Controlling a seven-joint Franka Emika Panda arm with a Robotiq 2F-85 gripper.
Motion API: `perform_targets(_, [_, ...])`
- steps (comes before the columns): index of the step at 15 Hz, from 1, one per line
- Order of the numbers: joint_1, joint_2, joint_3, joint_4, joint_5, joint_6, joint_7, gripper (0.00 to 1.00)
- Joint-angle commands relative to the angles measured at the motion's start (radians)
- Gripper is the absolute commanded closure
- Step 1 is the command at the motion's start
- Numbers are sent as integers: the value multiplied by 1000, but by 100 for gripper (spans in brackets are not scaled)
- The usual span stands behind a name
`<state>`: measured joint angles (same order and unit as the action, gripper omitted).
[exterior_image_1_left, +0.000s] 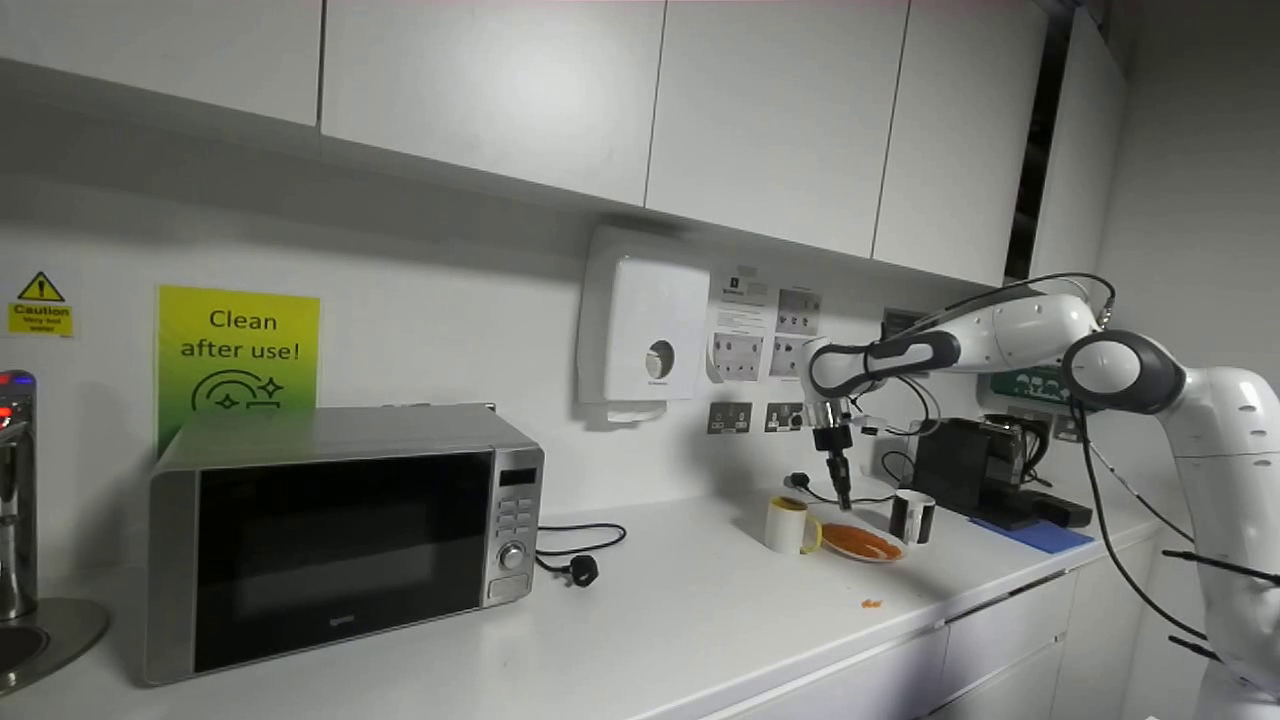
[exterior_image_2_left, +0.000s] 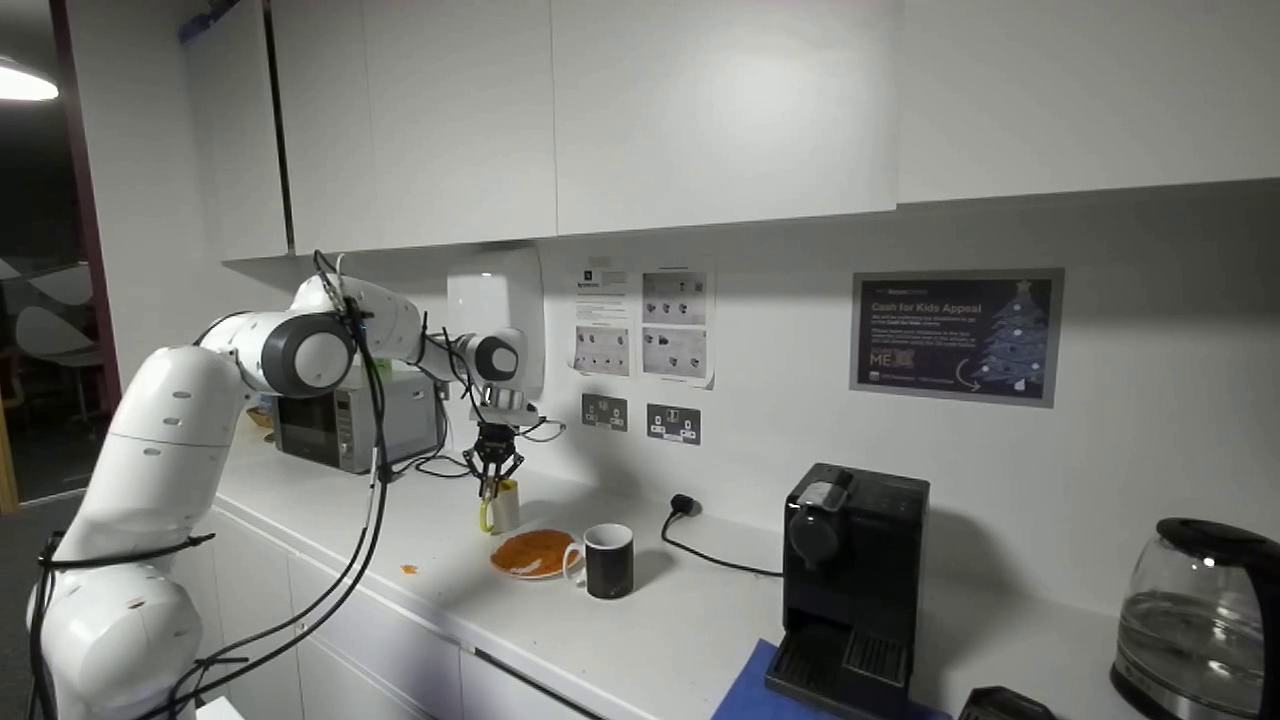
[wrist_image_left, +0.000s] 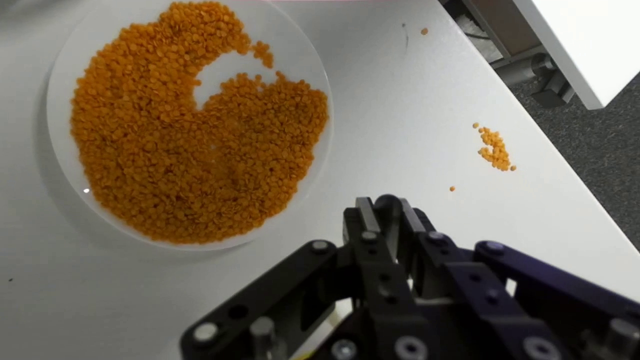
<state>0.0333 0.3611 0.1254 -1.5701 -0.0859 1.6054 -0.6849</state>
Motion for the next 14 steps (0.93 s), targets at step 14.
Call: perform_targets(14, [-49,16,-5,59,117,-83,-71,97])
